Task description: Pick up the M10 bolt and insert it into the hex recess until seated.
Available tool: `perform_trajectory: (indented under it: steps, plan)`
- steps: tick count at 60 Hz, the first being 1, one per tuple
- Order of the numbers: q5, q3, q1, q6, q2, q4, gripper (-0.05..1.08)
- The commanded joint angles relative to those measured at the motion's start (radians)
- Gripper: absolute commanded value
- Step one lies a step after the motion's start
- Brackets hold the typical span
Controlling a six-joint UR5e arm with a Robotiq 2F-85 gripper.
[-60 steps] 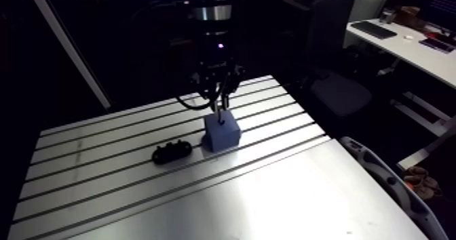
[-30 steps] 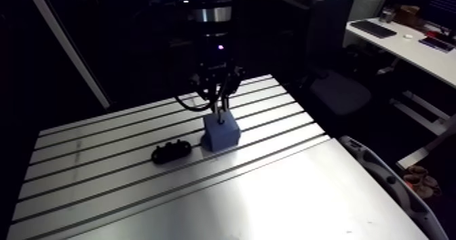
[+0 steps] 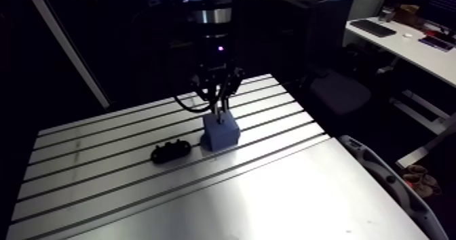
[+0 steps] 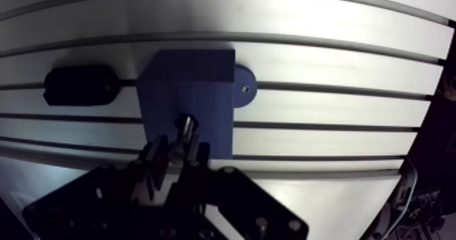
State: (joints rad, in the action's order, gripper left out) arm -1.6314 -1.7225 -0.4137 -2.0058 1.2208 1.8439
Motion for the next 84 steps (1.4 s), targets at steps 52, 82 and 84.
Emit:
perform_trajectory:
  steps: [52,82,84]
  plan:
    - [0.000,-0.001,-0.001,-0.006,-0.016,0.002,1.07]
    - [0.003,-0.001,-0.005,-0.041,-0.011,0.023,0.00]
    - [0.002,0.000,-0.005,-0.041,-0.011,0.035,0.00]
